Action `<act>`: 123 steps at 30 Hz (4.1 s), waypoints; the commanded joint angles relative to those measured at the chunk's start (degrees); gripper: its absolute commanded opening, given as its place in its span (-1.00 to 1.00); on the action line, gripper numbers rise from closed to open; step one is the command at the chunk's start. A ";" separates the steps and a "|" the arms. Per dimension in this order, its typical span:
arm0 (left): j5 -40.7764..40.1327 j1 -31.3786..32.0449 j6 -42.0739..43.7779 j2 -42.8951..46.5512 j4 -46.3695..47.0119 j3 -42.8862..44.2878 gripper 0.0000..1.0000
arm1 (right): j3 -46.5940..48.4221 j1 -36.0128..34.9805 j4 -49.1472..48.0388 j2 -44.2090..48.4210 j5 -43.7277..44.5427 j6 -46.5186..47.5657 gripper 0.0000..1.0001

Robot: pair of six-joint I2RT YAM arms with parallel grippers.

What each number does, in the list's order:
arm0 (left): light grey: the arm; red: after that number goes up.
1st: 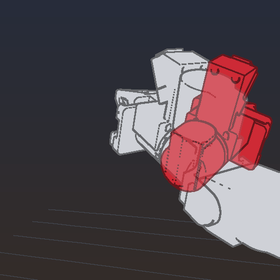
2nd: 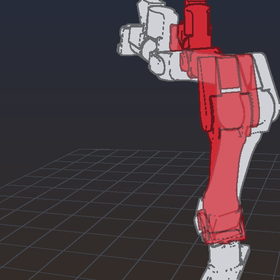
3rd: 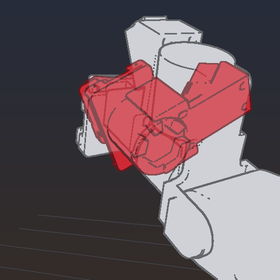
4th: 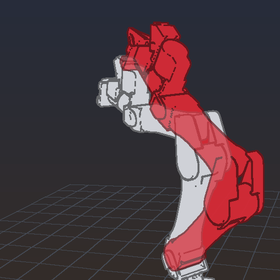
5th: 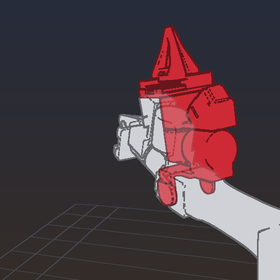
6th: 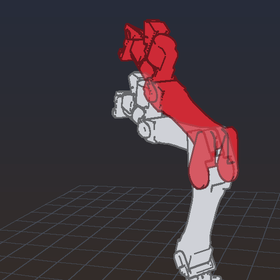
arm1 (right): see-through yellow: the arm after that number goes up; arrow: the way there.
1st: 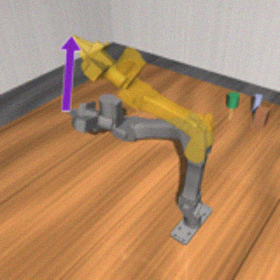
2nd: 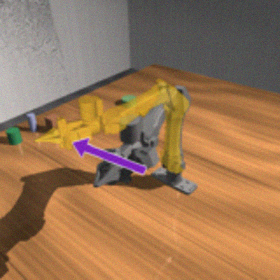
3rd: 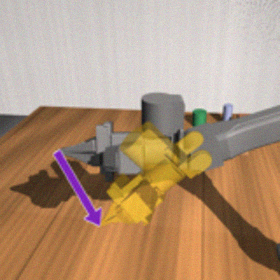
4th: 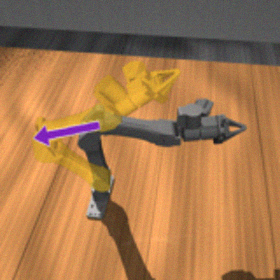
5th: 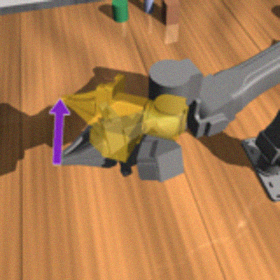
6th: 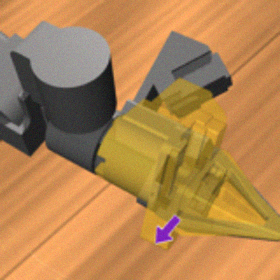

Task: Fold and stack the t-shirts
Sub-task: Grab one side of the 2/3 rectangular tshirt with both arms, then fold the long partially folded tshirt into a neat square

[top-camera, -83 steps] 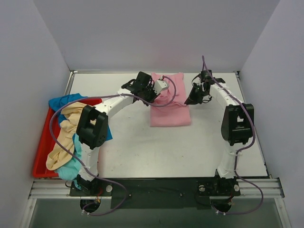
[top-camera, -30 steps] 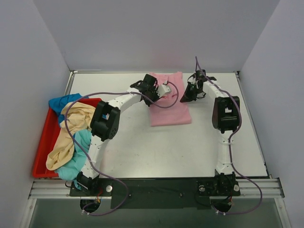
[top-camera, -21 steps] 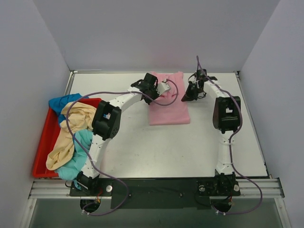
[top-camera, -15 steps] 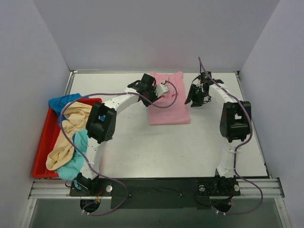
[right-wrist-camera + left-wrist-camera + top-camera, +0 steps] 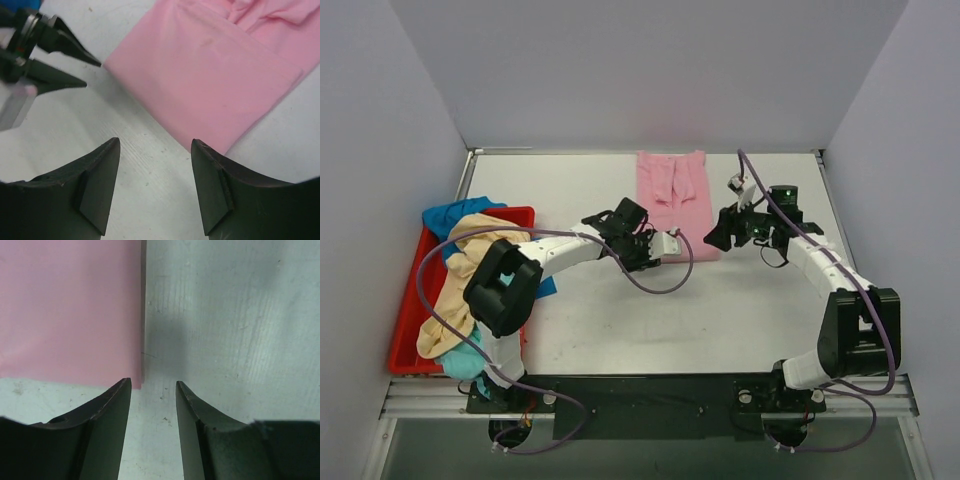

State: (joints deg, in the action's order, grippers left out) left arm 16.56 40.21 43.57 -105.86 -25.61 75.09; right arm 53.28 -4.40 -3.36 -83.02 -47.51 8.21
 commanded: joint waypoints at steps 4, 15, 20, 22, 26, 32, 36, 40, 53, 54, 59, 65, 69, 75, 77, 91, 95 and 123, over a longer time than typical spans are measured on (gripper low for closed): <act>-4.68 -0.39 3.01 -4.70 10.92 -0.73 0.02 | 0.34 0.10 10.12 4.62 -10.95 36.86 0.11; -9.70 0.14 4.24 -5.42 13.65 -3.72 -1.00 | -6.95 0.10 6.52 12.17 -8.04 42.77 0.13; -7.77 -1.09 4.77 1.70 12.78 -9.95 -1.00 | -8.89 -9.88 11.52 15.96 7.01 50.31 0.14; -6.63 -1.44 4.86 5.39 11.28 -12.59 -1.00 | -10.64 -15.43 13.28 17.36 12.58 52.96 0.14; -2.07 -2.41 5.91 14.43 8.56 -18.92 -1.00 | -16.18 -24.74 8.82 19.65 20.32 54.01 0.18; 3.56 -3.29 8.28 23.58 1.09 -26.48 -1.00 | -21.54 -38.74 6.97 21.05 32.90 53.85 0.19; 5.23 -3.64 7.49 25.27 0.73 -29.91 -1.00 | -25.85 -41.47 3.88 19.05 34.50 53.23 0.26; 6.47 -3.64 6.35 25.27 1.61 -30.53 -1.00 | -23.40 -41.74 -2.33 10.26 38.01 52.18 0.23; 6.56 -4.52 5.65 23.78 0.82 -28.51 -1.00 | -22.69 -41.65 0.18 5.69 34.23 52.87 -0.22; 6.73 -4.78 5.73 23.86 0.21 -28.25 -1.00 | -22.52 -41.74 0.54 5.33 34.15 52.79 -0.34; 8.14 -5.49 5.56 24.74 -2.69 -27.54 -1.00 | -22.16 -41.91 1.67 6.81 33.01 50.60 -1.00; 10.42 -5.23 8.54 29.21 -16.28 -28.07 -1.00 | -19.54 -45.16 17.11 16.04 29.85 46.65 -1.00; 11.92 -2.95 9.34 33.25 -28.23 -26.84 -1.00 | -17.68 -50.16 25.67 22.19 27.29 41.73 -1.00; 14.02 4.79 7.15 41.43 -42.48 -23.34 -1.00 | -13.03 -55.26 35.60 29.49 22.20 31.45 -1.00; 16.13 5.06 6.27 42.49 -46.79 -19.91 -1.00 | -10.83 -55.63 38.06 30.29 20.09 28.19 -1.00; 9.98 -5.29 -3.67 33.81 -40.49 -1.01 -1.00 | 2.79 -33.05 36.84 20.12 9.81 25.02 -1.00; 11.12 -13.13 -2.62 24.32 -39.00 5.41 -1.00 | 8.06 -26.28 35.27 11.60 6.90 23.79 -1.00; 0.85 -18.76 -13.15 -15.07 -25.39 29.94 -0.13 | 28.72 -13.70 21.20 -27.28 18.05 9.03 -0.55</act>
State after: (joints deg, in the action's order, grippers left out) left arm 19.84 21.96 33.54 -121.01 -56.36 101.84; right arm 78.59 -19.09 21.34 -109.23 -34.85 21.02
